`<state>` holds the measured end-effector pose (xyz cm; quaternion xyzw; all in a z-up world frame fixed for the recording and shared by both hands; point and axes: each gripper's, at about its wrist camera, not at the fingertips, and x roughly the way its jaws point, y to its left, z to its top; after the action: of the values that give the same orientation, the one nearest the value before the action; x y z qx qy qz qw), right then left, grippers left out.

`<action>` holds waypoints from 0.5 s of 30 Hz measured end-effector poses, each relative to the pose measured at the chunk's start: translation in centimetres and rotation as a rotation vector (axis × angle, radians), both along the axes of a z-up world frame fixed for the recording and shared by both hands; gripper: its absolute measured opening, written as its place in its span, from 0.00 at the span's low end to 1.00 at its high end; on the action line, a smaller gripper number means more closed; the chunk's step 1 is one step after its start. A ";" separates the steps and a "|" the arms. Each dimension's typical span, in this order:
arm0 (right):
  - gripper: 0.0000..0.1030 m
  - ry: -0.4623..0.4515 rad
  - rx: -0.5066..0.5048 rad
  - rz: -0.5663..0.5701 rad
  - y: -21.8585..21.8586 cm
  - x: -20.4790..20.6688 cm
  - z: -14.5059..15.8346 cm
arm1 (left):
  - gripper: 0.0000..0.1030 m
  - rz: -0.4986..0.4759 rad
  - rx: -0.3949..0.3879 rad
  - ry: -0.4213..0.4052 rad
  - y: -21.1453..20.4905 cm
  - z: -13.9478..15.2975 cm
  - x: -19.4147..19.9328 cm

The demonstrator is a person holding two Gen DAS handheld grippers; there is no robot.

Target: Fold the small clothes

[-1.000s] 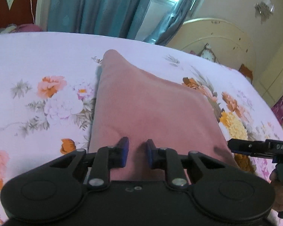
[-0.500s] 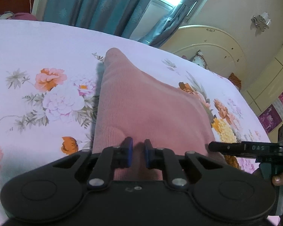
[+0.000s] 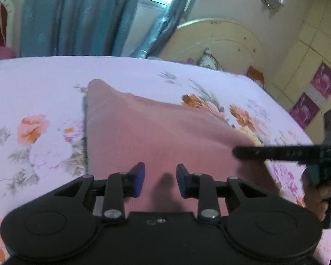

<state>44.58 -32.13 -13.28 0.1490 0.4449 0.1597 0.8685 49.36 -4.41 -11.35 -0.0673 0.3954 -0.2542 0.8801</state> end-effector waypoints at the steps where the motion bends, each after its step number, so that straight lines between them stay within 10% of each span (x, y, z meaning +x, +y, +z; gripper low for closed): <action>1: 0.11 -0.016 -0.020 -0.004 -0.4 -0.4 0.5 | 0.29 -0.012 0.012 0.023 -0.7 -0.4 0.2; 7: 0.11 0.071 0.001 -0.062 -2.9 0.0 -3.3 | 0.28 -0.043 0.053 0.034 -2.1 -0.9 0.3; 10: 0.36 0.002 -0.022 -0.108 -3.9 -0.6 -1.6 | 0.31 -0.035 0.039 -0.046 -1.2 0.9 1.1; 15: 0.28 -0.066 -0.026 -0.158 -4.9 3.2 -0.6 | 0.32 -0.018 0.050 -0.100 -2.1 1.3 7.0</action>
<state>47.74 -37.05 -13.92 0.1668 0.4048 0.0897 0.8946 56.38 -6.49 -10.01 -0.0288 0.3579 -0.2554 0.8977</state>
